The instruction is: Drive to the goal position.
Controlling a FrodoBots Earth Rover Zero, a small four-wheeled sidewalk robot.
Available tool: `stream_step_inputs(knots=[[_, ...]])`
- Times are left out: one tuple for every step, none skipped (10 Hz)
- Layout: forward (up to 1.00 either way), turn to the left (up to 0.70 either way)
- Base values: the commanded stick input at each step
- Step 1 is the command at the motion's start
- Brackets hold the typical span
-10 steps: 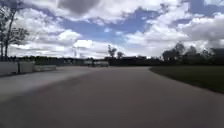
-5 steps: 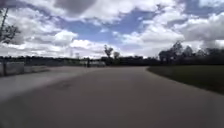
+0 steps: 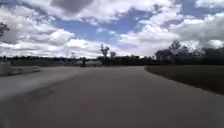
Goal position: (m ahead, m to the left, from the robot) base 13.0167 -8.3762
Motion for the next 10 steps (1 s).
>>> stream_step_inputs(knots=[[1.00, -0.12], [1.00, -0.12], [1.00, -0.12], [1.00, -0.12], [1.00, -0.12], [1.00, -0.12], [1.00, -0.12], [1.00, -0.12], [1.00, -0.12], [1.00, -0.12]])
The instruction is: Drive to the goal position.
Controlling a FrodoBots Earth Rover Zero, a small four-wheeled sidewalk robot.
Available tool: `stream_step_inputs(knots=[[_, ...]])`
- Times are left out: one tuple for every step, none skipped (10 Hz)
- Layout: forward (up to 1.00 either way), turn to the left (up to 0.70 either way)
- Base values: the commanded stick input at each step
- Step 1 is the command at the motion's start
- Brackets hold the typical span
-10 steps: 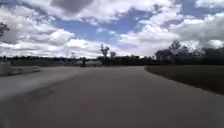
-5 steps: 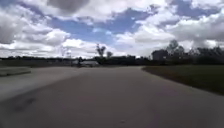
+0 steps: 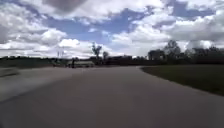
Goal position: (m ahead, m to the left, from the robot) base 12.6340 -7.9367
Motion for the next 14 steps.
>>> stream_step_inputs(knots=[[1.00, -0.12], [1.00, -0.12], [1.00, -0.12], [1.00, -0.12], [1.00, -0.12], [1.00, -0.12], [1.00, -0.12], [1.00, -0.12], [1.00, -0.12], [1.00, -0.12], [1.00, -0.12], [1.00, -0.12], [1.00, -0.12], [1.00, -0.12]])
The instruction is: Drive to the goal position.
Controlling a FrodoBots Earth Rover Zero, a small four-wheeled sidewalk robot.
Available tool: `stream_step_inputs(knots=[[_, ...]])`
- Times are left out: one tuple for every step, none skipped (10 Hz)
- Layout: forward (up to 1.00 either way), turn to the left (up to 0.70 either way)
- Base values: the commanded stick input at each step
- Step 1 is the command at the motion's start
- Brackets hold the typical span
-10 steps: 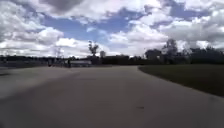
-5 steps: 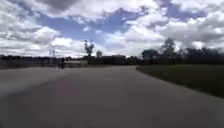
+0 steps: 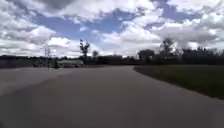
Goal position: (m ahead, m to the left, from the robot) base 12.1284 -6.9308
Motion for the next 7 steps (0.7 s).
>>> stream_step_inputs(knots=[[1.00, -0.12], [1.00, -0.12], [1.00, -0.12], [1.00, -0.12], [1.00, -0.12], [1.00, -0.12], [1.00, -0.12]])
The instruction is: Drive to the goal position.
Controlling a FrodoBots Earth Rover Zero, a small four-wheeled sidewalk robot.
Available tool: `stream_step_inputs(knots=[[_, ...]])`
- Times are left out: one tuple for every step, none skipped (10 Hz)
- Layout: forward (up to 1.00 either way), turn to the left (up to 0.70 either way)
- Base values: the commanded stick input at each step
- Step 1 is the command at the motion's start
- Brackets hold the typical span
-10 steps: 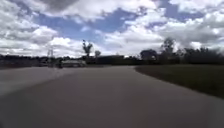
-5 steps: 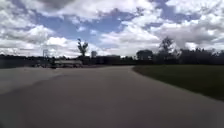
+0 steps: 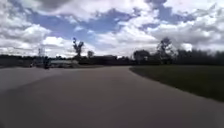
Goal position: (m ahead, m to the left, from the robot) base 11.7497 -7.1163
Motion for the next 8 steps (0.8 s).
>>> stream_step_inputs(knots=[[1.00, -0.12], [1.00, -0.11], [1.00, -0.05], [1.00, -0.02], [1.00, 0.00], [1.00, 0.00], [1.00, 0.00], [1.00, 0.00]])
